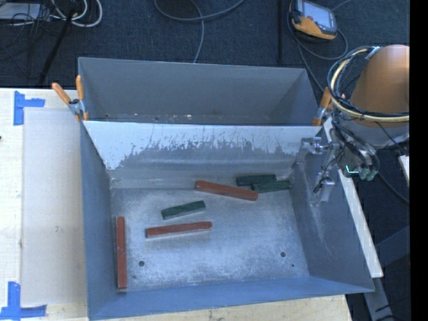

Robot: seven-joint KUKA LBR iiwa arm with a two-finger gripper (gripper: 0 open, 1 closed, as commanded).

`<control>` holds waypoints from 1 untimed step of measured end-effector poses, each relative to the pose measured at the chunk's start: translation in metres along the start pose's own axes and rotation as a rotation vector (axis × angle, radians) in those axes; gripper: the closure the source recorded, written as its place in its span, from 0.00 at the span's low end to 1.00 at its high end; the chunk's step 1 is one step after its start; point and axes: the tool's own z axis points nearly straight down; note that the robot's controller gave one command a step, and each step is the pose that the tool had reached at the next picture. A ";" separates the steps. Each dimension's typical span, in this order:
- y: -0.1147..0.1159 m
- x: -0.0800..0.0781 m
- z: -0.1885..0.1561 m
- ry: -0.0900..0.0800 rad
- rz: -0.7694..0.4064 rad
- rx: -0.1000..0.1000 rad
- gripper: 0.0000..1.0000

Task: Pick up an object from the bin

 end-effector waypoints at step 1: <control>0.035 -0.018 0.099 -0.001 0.041 -0.001 0.00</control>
Offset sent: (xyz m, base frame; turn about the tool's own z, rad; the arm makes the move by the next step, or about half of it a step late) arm 0.0185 0.0324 -0.0937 0.0430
